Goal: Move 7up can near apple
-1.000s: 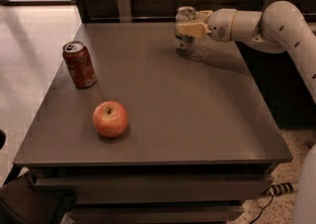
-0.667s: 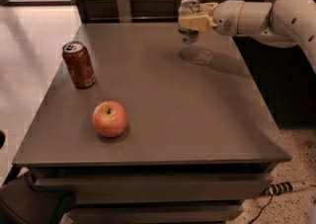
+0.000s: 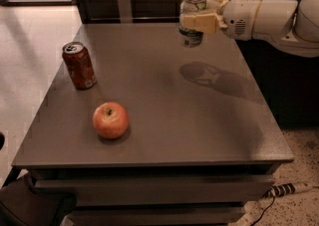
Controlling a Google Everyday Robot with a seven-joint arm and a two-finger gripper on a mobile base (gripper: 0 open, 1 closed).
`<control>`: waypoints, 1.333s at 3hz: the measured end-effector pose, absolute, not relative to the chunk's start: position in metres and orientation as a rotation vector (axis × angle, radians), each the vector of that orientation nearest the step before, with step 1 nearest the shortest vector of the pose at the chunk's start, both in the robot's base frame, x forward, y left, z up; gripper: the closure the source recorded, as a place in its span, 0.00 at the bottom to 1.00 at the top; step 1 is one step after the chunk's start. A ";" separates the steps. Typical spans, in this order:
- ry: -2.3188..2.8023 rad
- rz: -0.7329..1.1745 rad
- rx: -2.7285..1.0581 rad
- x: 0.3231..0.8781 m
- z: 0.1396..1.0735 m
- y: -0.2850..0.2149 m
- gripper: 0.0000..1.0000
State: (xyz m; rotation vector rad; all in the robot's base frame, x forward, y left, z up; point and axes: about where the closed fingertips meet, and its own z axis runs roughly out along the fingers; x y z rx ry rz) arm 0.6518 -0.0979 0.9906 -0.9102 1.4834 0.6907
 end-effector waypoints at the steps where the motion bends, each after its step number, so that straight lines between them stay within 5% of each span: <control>1: 1.497 0.693 -0.895 0.611 0.983 -0.083 1.00; 4: 1.557 0.741 -1.004 0.507 0.891 -0.027 1.00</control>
Offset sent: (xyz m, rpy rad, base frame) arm -0.1498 0.0677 -0.0929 -0.0586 0.1039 -0.0117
